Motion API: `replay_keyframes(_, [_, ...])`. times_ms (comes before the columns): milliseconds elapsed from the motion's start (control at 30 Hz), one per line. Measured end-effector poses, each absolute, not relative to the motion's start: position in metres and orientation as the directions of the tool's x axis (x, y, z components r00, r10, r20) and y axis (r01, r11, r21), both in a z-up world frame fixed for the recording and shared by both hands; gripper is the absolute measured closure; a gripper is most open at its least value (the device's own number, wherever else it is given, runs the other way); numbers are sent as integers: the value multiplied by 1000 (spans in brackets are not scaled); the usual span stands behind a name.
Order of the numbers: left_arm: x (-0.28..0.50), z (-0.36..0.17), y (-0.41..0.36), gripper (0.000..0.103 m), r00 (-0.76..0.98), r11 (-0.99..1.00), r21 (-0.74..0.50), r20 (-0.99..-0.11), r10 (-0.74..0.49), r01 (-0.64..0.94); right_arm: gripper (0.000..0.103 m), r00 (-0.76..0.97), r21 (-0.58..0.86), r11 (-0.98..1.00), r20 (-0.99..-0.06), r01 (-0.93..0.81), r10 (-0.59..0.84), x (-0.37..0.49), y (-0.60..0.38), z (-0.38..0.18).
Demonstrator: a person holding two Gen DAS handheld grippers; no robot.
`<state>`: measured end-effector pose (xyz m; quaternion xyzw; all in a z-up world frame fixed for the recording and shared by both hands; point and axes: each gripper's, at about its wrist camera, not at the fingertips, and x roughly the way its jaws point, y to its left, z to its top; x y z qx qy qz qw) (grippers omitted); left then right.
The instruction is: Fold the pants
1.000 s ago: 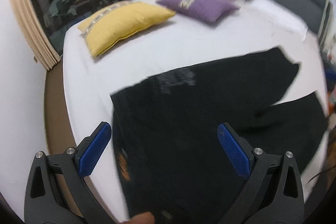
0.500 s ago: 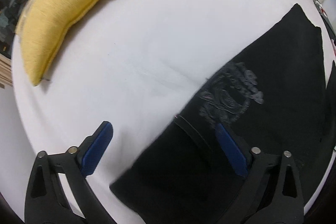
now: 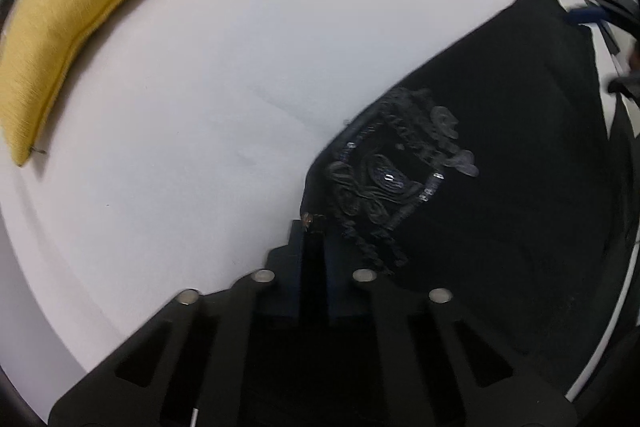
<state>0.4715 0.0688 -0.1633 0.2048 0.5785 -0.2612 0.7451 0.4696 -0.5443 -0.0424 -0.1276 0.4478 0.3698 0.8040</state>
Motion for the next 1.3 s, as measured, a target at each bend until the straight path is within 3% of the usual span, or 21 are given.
replay_keyframes(300, [414,-109,82,97,378,759,68,-894,-242,647,48,274,56,633,-870,-772,410,507,-516,-58])
replay_keyframes(600, [360,-92,75,97,437,725,117,-858,-271,679,49,227,28,582,-905,-813,361,525,-491,-74])
replay_keyframes(667, [360,-95,73,97,432,724,110,-858,-276,680,56,224,26,569,-904,-822,365,525,-485,-74])
replay_keyframes(733, [357,-94,74,98,433,725,106,-857,-281,680,72,223,17,562,-908,-827,355,526,-480,-76])
replay_keyframes(867, [352,-94,72,97,431,723,99,-855,-290,684,91,211,-2,558,-927,-830,311,528,-476,-83])
replay_keyframes(1100, [344,-88,71,97,445,736,93,-844,-299,670,99,264,-23,604,-912,-797,314,510,-483,-68])
replay_keyframes(1300, [315,-86,67,97,453,746,80,-835,-312,661,99,369,-73,661,-872,-747,321,460,-477,-57])
